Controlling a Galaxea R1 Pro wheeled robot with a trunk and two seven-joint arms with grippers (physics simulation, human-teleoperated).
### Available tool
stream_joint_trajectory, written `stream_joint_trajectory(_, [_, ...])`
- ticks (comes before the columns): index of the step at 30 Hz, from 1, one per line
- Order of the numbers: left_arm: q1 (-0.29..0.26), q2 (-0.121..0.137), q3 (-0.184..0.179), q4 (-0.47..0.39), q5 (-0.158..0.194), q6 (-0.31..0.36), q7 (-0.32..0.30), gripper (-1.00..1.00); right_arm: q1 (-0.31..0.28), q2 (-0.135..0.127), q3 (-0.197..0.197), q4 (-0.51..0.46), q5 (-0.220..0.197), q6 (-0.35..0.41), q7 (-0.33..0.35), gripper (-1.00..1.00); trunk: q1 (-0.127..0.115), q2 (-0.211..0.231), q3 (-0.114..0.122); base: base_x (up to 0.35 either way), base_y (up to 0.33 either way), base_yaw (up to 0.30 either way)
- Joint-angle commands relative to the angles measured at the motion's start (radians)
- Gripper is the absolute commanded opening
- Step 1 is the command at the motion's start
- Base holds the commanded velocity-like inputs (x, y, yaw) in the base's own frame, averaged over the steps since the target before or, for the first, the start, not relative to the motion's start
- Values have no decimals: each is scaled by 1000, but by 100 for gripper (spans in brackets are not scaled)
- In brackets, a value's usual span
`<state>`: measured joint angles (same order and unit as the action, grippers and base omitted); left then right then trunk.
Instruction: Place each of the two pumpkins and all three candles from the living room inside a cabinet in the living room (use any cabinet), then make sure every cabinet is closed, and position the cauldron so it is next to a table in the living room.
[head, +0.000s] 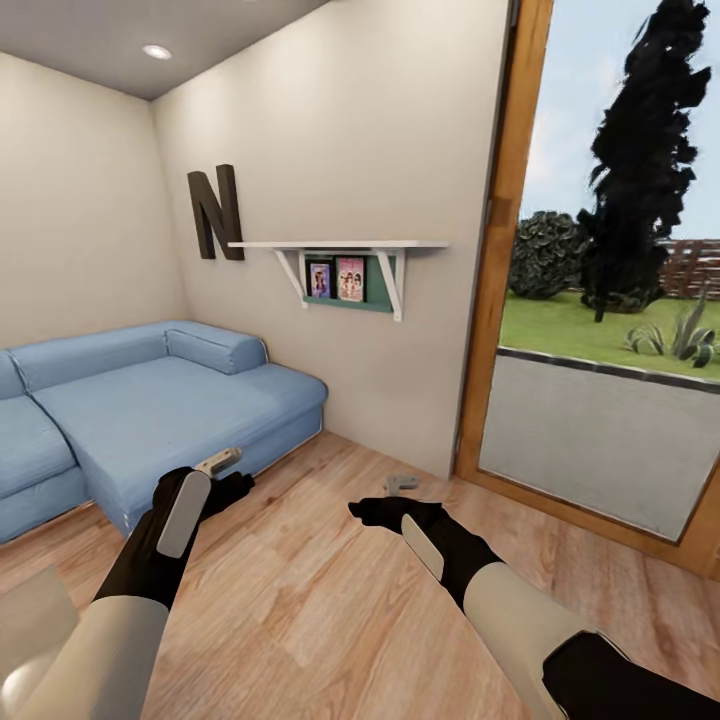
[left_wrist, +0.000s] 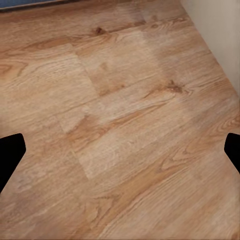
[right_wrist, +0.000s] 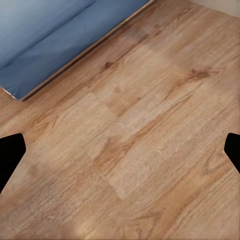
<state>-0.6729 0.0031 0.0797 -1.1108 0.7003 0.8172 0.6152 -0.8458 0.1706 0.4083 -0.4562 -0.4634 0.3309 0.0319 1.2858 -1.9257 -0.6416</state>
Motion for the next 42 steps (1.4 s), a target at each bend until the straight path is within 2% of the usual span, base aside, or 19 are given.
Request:
stream_joint_trajectory(1, [-1, 0, 0, -1, 10, 2, 9, 100, -1, 0, 3, -1, -1, 3, 0, 100, 0, -1, -1, 48, 35, 0])
stream_joint_trajectory(15, [-1, 0, 0, -1, 9, 2, 9, 100, -1, 0, 3, 0, -1, 3, 2, 100, 0, -1, 2, 31, 26, -56])
stream_joint_trajectory(42, [-1, 0, 0, -1, 7, 2, 9, 100, -1, 0, 3, 0, -1, 3, 3, 100, 0, -1, 2, 101, 36, -8])
